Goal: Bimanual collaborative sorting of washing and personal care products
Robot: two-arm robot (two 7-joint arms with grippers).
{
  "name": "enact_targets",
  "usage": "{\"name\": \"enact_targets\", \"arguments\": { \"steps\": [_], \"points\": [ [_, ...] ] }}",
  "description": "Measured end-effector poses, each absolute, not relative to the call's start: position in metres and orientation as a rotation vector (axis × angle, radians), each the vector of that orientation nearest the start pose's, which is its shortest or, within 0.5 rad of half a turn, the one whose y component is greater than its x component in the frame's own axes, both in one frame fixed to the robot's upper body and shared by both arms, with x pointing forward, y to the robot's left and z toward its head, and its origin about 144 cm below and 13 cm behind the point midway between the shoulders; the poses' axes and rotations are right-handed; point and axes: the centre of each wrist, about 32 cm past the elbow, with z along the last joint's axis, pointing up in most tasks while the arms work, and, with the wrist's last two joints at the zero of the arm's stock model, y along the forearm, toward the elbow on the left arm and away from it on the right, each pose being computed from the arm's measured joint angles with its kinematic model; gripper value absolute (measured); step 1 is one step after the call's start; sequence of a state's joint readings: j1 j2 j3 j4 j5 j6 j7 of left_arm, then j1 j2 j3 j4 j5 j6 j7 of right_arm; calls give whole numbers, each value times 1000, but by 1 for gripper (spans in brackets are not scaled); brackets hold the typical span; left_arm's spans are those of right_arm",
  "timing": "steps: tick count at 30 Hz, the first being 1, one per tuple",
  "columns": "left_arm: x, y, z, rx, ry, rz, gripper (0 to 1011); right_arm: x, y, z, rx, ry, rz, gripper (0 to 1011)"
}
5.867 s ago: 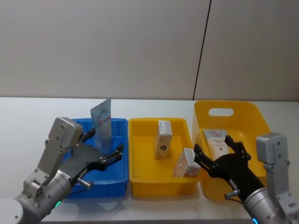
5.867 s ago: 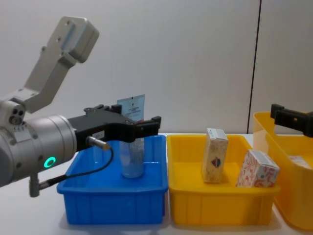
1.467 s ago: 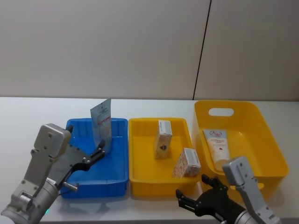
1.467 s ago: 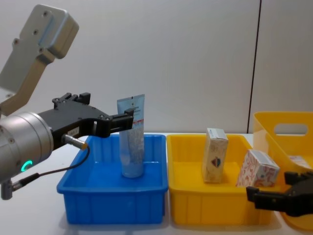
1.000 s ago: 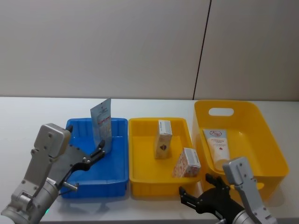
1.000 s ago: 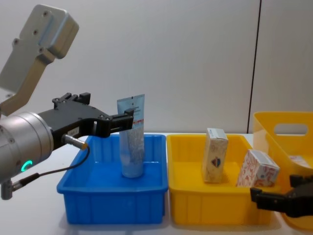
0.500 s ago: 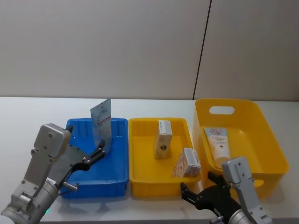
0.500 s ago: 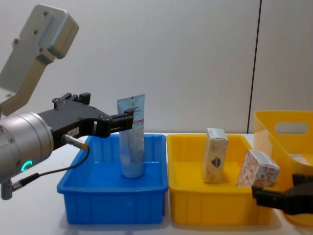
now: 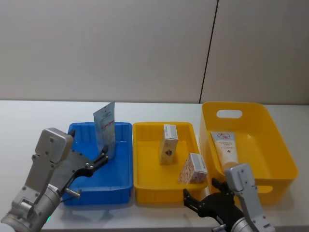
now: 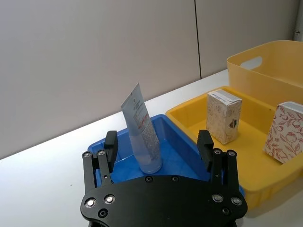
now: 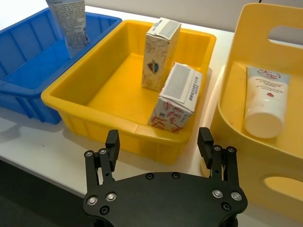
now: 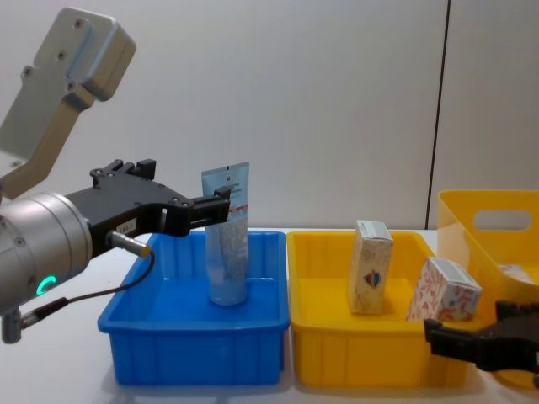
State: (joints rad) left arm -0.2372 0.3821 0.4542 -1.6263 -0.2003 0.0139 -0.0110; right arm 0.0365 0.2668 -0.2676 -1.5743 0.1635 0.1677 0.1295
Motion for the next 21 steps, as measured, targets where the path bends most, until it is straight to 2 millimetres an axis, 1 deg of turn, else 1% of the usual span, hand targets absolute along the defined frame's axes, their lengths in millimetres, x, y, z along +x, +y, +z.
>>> {"name": "enact_targets", "arguments": {
  "steps": [21],
  "points": [
    [492,198,1204,61,-268,1124,1001,463,-203,1142,-226,88,-1204,1003]
  ]
}}
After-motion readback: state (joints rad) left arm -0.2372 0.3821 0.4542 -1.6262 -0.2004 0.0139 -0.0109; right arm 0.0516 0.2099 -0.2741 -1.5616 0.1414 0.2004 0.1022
